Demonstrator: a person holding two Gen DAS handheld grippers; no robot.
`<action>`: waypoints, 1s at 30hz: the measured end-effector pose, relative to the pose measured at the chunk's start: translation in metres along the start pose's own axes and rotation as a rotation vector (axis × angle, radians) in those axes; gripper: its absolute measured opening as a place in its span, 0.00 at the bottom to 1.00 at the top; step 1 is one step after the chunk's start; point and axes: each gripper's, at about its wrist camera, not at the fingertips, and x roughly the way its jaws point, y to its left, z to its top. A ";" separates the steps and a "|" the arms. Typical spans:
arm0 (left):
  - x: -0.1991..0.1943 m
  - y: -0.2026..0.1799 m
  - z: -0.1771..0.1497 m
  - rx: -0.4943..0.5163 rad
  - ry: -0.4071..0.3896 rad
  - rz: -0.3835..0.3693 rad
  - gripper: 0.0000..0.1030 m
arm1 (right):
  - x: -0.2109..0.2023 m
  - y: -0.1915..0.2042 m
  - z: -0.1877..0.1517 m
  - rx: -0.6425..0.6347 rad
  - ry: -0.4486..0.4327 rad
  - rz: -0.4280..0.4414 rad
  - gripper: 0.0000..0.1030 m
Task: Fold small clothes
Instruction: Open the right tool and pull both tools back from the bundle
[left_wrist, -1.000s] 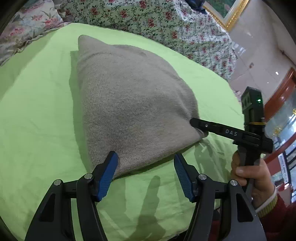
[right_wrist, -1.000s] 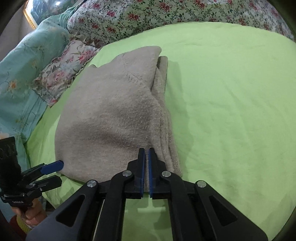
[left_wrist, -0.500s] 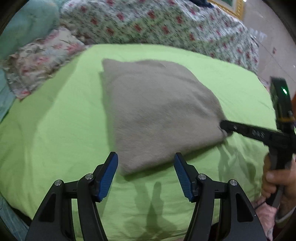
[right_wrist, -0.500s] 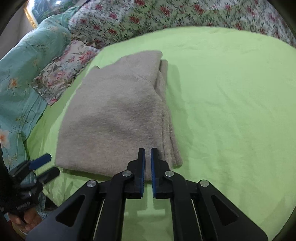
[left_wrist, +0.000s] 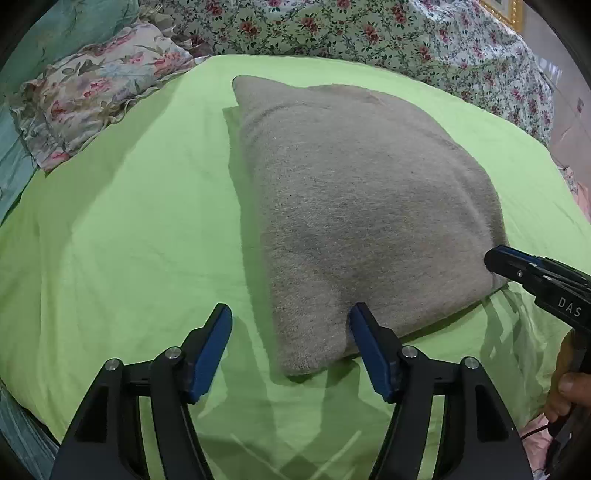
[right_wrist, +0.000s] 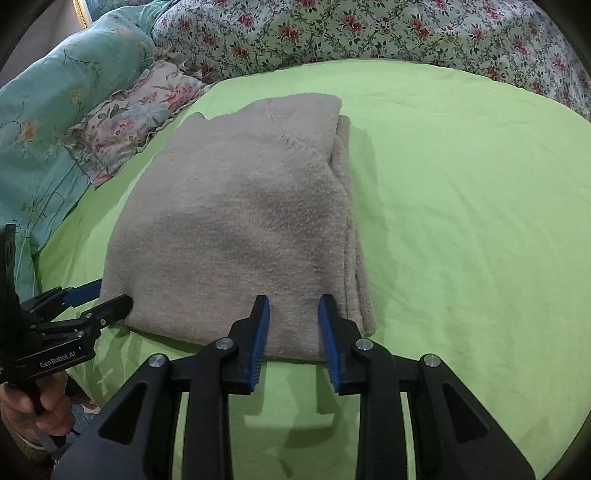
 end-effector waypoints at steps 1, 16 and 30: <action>-0.001 0.000 0.000 -0.002 0.000 -0.004 0.66 | -0.001 0.000 0.000 0.001 0.000 0.000 0.29; -0.027 0.011 -0.032 -0.018 0.006 0.046 0.80 | -0.045 -0.005 -0.024 0.025 -0.007 -0.021 0.53; -0.054 0.000 -0.071 0.085 0.003 0.045 0.86 | -0.068 0.014 -0.073 -0.019 0.071 0.011 0.85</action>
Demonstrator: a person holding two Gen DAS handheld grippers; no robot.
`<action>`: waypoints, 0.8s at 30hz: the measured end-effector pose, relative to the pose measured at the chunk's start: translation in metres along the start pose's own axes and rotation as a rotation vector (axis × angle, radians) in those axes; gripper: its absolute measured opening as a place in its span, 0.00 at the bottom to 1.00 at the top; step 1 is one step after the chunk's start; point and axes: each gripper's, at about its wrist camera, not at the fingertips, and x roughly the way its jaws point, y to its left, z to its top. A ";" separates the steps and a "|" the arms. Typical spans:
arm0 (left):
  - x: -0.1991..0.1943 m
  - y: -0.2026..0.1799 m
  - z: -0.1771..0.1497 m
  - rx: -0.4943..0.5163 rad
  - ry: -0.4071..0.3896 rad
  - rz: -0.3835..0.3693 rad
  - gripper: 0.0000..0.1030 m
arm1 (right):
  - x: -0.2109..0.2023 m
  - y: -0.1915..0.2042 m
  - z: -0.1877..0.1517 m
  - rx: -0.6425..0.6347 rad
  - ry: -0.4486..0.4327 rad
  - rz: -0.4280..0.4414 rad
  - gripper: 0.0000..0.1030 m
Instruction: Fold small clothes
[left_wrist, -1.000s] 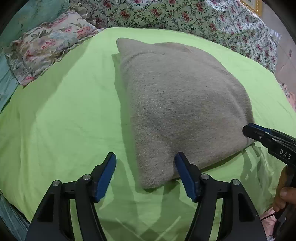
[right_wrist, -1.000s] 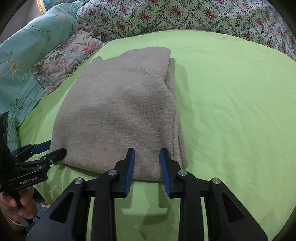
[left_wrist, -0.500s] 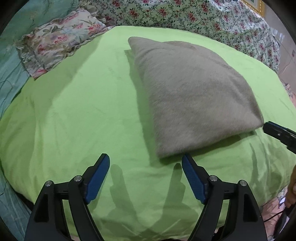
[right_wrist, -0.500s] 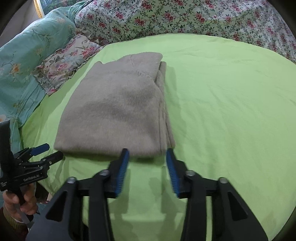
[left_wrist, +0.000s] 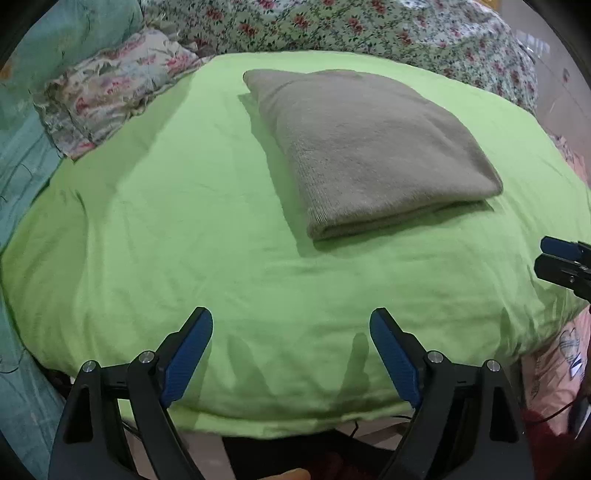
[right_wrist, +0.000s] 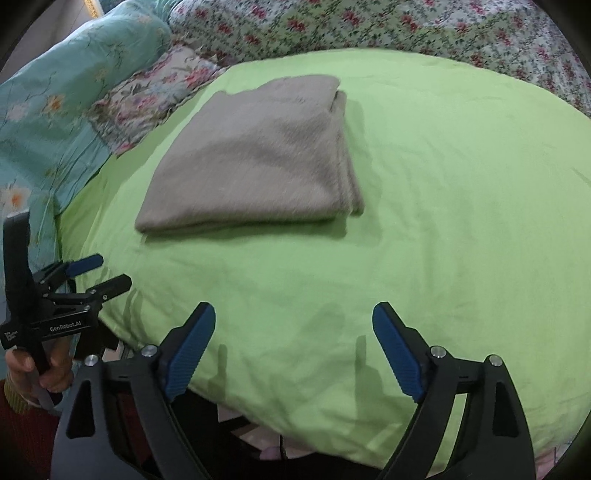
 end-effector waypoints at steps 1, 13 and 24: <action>-0.003 -0.001 -0.002 0.007 -0.004 0.004 0.86 | 0.000 0.001 -0.002 -0.006 0.008 0.003 0.86; -0.024 -0.014 0.019 0.000 -0.085 0.028 0.99 | -0.003 0.005 0.017 -0.022 -0.043 0.043 0.97; 0.003 -0.004 0.022 -0.021 0.013 0.098 0.99 | 0.015 0.016 0.018 -0.026 -0.007 0.053 0.98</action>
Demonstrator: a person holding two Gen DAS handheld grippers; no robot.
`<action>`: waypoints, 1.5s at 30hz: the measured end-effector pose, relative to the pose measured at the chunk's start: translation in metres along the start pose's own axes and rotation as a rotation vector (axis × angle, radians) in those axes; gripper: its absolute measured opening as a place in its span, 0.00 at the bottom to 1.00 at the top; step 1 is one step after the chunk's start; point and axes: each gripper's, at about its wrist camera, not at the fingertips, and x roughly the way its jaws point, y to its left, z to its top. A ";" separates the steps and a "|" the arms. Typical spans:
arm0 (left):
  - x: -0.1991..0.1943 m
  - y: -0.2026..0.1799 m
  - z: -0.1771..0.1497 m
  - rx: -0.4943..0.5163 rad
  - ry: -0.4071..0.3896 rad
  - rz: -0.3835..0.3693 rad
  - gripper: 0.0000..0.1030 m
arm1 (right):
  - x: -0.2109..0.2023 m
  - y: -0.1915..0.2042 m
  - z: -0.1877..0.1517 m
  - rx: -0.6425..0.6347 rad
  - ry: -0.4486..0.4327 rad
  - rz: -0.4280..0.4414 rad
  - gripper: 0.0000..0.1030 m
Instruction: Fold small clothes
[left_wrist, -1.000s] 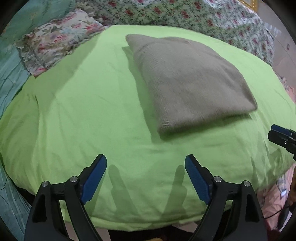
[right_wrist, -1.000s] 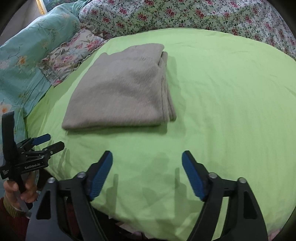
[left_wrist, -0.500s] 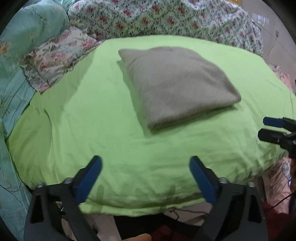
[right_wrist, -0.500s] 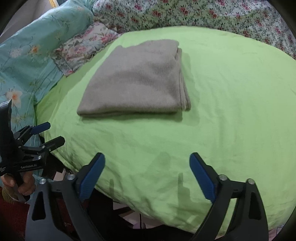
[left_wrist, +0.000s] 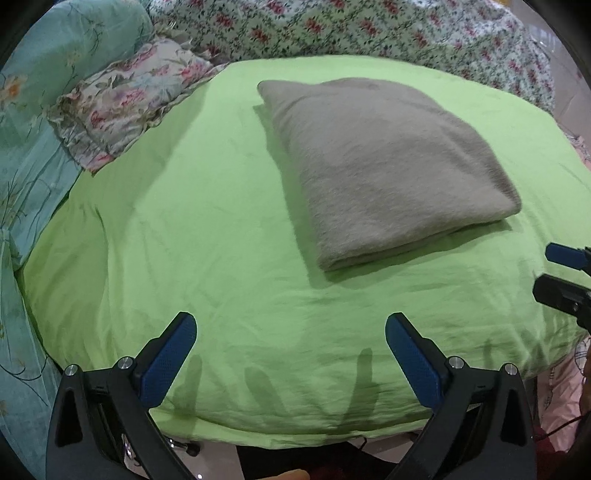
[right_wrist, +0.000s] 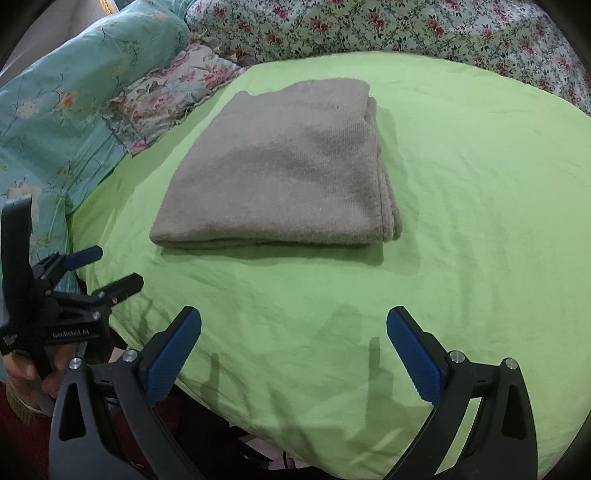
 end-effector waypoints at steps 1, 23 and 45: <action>0.001 0.002 0.000 -0.006 0.005 0.001 0.99 | 0.002 -0.001 0.000 0.004 0.008 0.001 0.98; -0.002 -0.007 0.038 0.017 -0.064 -0.013 0.99 | 0.007 0.006 0.049 -0.063 -0.040 0.002 0.99; 0.052 0.018 0.096 -0.123 -0.032 -0.092 1.00 | 0.083 -0.068 0.157 0.146 -0.048 0.040 0.43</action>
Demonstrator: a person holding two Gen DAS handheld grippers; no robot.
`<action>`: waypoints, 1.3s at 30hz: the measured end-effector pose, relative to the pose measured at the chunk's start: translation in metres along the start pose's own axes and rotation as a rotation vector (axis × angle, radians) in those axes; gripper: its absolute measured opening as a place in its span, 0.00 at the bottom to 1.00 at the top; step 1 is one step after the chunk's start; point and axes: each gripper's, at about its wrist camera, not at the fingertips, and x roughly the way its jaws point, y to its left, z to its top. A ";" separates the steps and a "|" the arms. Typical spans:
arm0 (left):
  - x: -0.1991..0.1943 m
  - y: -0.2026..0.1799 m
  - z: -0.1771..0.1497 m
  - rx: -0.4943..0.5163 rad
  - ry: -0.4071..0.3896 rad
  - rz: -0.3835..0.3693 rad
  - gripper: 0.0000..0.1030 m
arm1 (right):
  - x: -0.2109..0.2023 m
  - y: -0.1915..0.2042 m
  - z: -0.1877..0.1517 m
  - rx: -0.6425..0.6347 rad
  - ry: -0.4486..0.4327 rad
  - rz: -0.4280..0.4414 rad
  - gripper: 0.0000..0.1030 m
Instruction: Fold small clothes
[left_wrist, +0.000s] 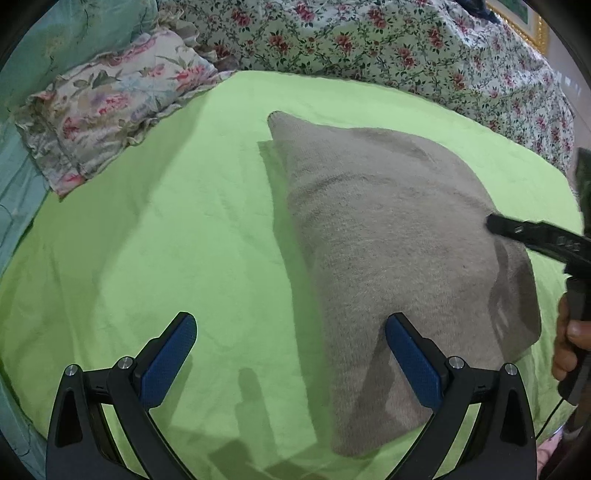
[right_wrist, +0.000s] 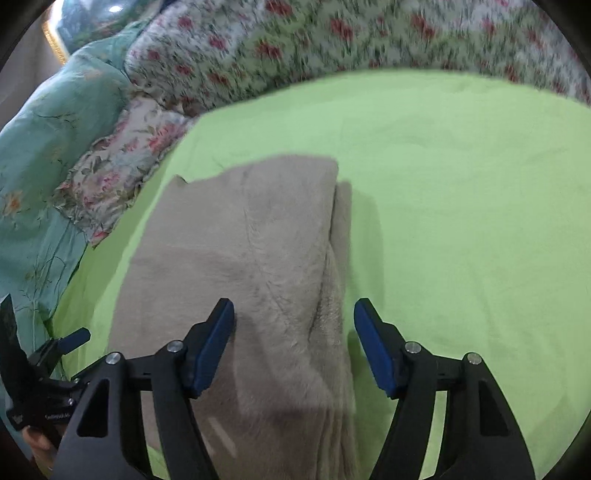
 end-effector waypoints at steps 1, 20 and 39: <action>0.003 -0.002 0.000 0.003 0.007 -0.005 1.00 | 0.004 0.000 -0.001 0.002 0.008 0.007 0.32; 0.005 -0.020 -0.008 0.048 0.044 -0.034 0.99 | -0.029 0.011 -0.019 -0.057 -0.067 -0.104 0.42; -0.045 -0.015 -0.042 0.048 0.014 0.064 0.99 | -0.076 0.066 -0.097 -0.158 -0.036 -0.058 0.74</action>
